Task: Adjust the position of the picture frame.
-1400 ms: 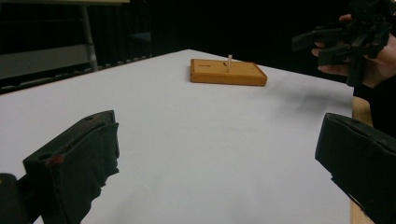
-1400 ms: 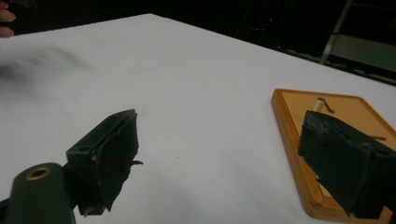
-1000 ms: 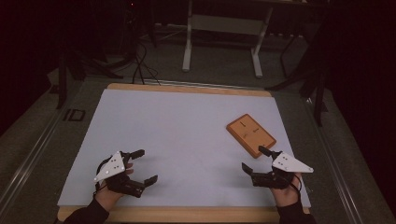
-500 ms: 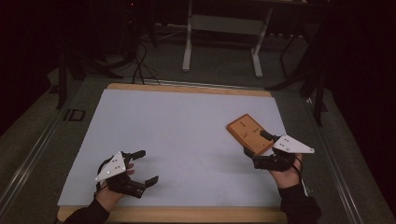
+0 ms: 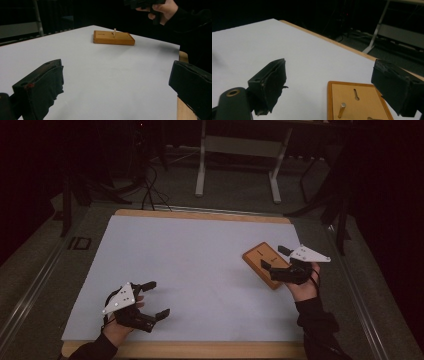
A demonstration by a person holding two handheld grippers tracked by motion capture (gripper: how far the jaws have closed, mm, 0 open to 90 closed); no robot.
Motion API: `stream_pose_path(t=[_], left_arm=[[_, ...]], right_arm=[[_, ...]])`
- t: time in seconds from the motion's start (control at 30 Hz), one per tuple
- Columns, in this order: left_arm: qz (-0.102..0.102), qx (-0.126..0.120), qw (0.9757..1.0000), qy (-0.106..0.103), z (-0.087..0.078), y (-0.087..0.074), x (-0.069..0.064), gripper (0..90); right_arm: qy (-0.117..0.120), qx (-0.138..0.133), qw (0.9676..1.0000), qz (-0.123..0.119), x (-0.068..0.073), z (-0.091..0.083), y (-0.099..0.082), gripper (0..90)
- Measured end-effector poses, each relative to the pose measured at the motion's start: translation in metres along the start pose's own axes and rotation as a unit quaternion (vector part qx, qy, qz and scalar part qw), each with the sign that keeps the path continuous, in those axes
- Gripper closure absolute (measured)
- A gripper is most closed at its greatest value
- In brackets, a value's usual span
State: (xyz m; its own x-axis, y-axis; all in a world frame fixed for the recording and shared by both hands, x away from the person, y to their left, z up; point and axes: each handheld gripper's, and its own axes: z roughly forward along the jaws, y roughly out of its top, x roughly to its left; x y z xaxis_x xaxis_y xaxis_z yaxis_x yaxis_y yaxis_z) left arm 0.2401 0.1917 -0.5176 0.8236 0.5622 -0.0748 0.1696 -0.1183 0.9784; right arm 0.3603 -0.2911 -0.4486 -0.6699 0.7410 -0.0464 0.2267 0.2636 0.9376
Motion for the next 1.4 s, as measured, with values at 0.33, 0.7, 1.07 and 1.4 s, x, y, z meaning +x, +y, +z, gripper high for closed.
stream_pose_path(t=[0.33, 0.7, 1.07, 1.4], left_arm=[[-0.002, 0.0, 1.0, -0.001, 0.0, -0.001, 0.001, 0.0], [-0.004, 0.002, 1.0, -0.004, 0.001, -0.002, 0.001, 0.0], [-0.003, 0.005, 1.0, -0.005, 0.001, -0.003, 0.002, 0.0], [-0.003, 0.007, 1.0, -0.006, 0.001, -0.004, 0.002, 0.0]], right_arm=[[-0.02, 0.03, 0.999, 0.028, -0.017, 0.022, -0.011, 13.7], [-0.032, 0.064, 0.9954, 0.063, -0.033, 0.038, -0.038, 22.2], [-0.022, 0.099, 0.9921, 0.074, -0.037, 0.057, -0.058, 32.9], [-0.016, 0.128, 0.9897, 0.063, -0.034, 0.068, -0.067, 66.2]])
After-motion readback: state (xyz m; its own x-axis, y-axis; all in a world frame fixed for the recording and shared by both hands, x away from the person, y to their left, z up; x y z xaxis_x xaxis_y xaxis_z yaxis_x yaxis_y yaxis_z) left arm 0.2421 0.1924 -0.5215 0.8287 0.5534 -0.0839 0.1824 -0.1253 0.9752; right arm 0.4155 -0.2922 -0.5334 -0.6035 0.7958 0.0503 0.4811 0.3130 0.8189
